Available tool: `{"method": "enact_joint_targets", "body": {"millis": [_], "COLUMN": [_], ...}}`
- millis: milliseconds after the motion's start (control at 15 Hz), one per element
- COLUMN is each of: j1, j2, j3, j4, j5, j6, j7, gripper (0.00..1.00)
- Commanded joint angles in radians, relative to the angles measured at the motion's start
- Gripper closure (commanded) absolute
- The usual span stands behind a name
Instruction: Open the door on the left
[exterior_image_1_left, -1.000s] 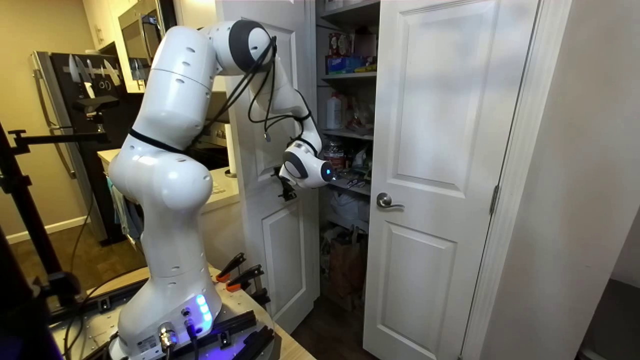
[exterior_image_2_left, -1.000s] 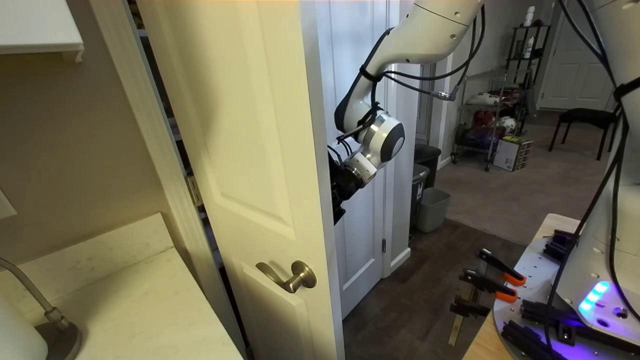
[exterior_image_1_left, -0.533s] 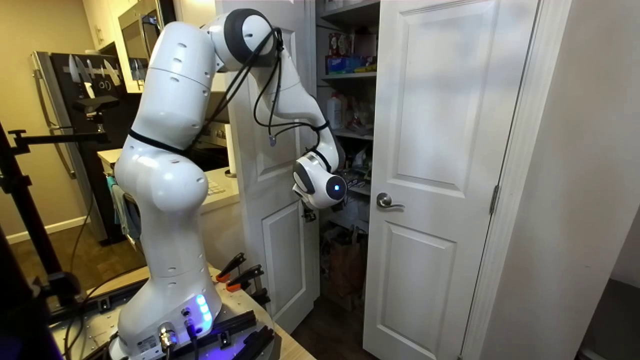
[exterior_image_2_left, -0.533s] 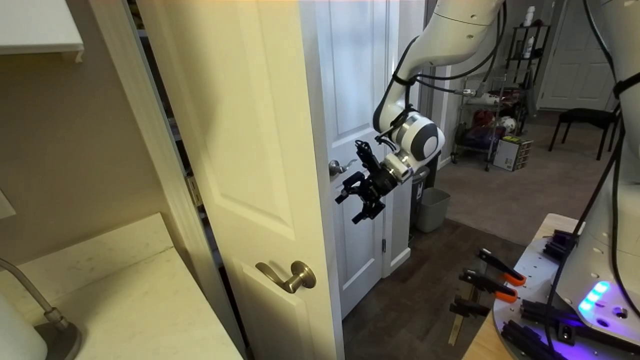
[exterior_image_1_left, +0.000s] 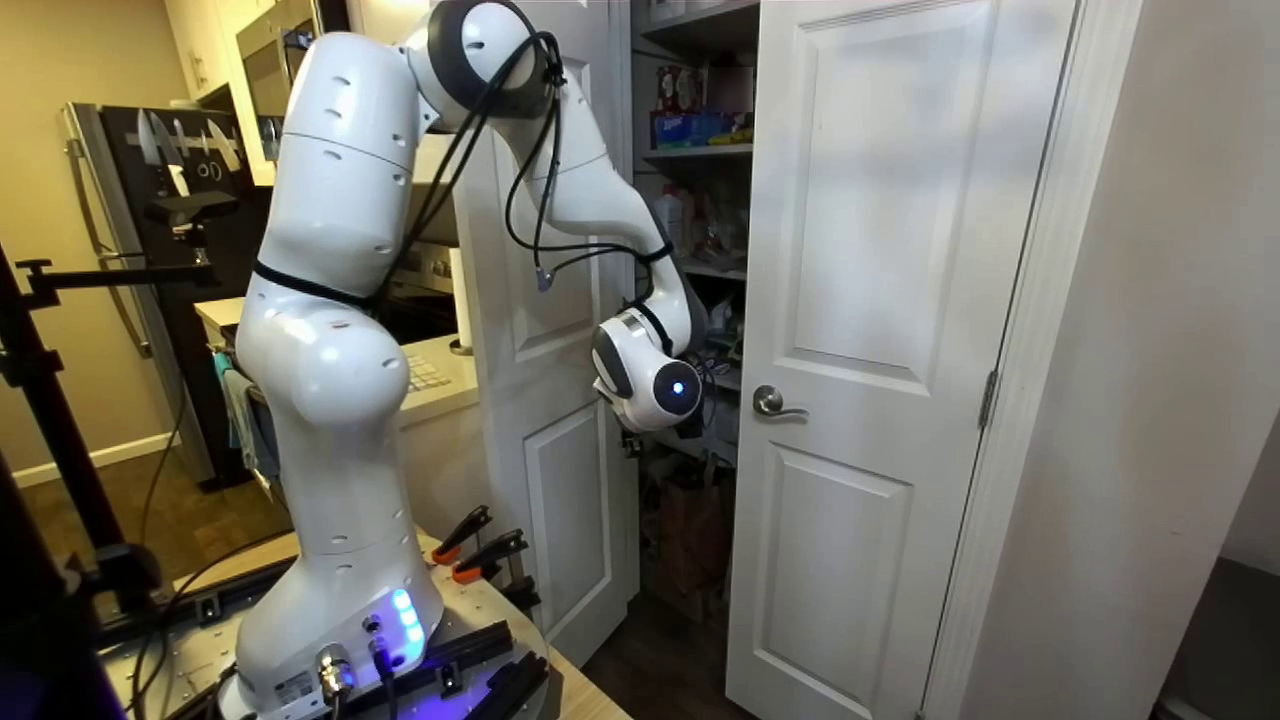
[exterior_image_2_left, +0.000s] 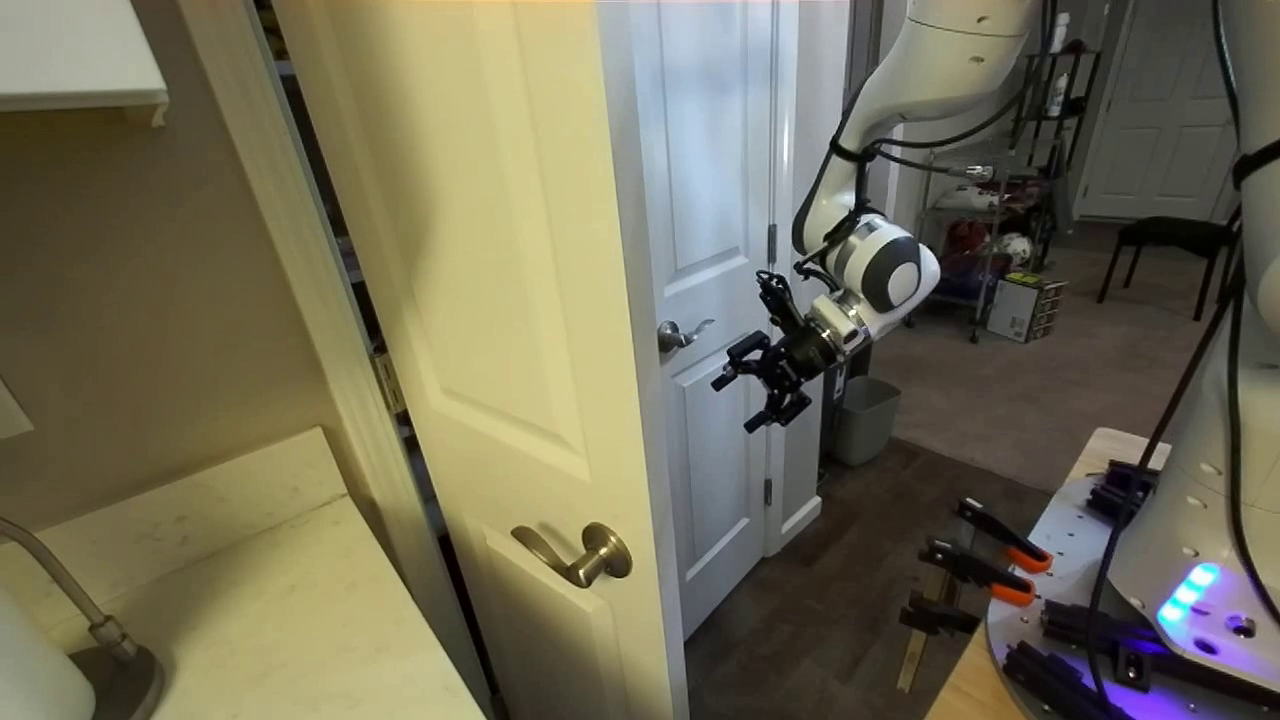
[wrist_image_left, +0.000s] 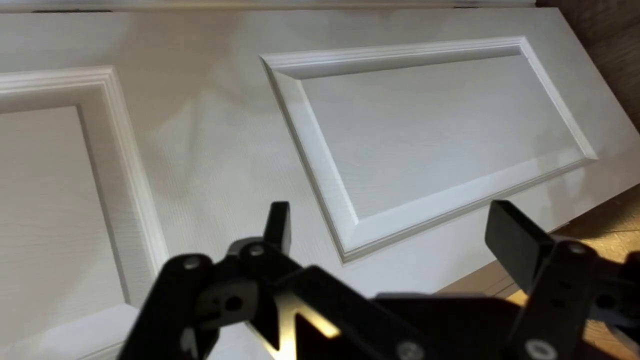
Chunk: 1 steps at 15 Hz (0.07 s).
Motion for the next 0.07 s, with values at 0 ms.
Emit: {"method": "enact_joint_targets", "body": {"millis": [0], "j1": [-0.01], "j2": [0.001], "j3": [0.009], "j4": [0.002], "j5": [-0.005], "j6": [0.001], "j7": [0.001], "gripper": [0.0]}}
